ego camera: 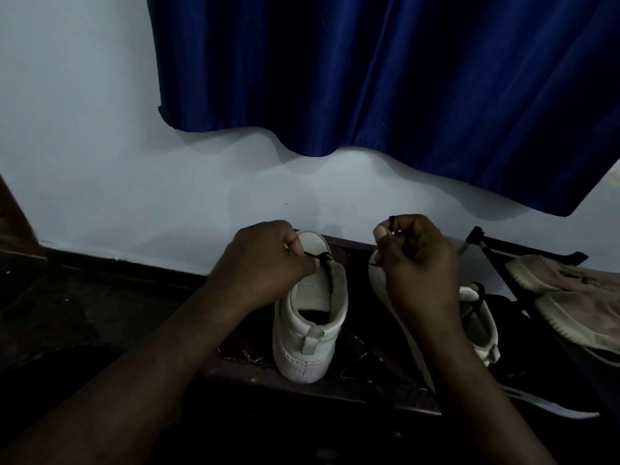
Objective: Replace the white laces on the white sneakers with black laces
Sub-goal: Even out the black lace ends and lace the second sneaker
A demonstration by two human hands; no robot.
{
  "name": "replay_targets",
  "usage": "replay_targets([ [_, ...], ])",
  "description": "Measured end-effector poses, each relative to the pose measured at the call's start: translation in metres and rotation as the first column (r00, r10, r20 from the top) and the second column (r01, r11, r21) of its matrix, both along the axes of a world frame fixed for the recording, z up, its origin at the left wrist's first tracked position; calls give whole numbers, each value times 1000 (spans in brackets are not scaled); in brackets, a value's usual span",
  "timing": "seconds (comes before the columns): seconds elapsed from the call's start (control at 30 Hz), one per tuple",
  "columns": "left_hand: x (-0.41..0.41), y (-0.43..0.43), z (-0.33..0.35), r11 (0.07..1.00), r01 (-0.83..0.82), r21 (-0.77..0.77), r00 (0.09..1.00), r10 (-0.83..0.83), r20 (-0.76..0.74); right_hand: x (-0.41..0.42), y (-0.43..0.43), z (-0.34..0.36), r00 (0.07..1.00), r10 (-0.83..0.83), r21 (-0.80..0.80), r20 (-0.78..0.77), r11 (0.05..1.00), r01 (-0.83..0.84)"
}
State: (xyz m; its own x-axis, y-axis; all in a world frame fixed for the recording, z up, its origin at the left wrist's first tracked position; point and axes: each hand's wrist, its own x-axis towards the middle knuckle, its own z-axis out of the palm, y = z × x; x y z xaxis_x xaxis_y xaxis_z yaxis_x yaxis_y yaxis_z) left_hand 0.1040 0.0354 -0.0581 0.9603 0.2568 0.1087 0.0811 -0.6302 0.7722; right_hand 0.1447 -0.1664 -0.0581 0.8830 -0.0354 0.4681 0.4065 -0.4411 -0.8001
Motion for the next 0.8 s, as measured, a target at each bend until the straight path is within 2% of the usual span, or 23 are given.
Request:
replay_targets([
  [0.1, -1, 4, 1, 996, -37, -75, 998, 33, -57, 0, 1, -1, 999, -30, -149, 19, 988, 33],
  [0.17, -2, 8, 3, 971, -63, -233, 994, 39, -106, -1, 2, -1, 997, -74, -170, 31, 982, 78],
  [0.23, -2, 13, 8, 884, -81, -461, 985, 0, -174, -2, 3, 1, 994, -104, -130, 31, 986, 107],
  [0.3, -4, 17, 13, 795, -84, -601, 974, -63, -218, -3, 4, 3, 995, -98, -87, 27, 991, 100],
  [0.53, -4, 19, 12, 746, -79, -661, 964, -111, -241, -13, 24, 2, 987, 129, 53, -98, 991, -124],
  [0.67, -2, 19, 10, 756, -86, -649, 960, -111, -257, -21, 42, -1, 974, 225, -10, -39, 974, -226],
  [0.8, -2, 22, 5, 741, -84, -666, 963, -111, -245, -18, 49, -7, 975, 224, -221, 9, 951, -216],
])
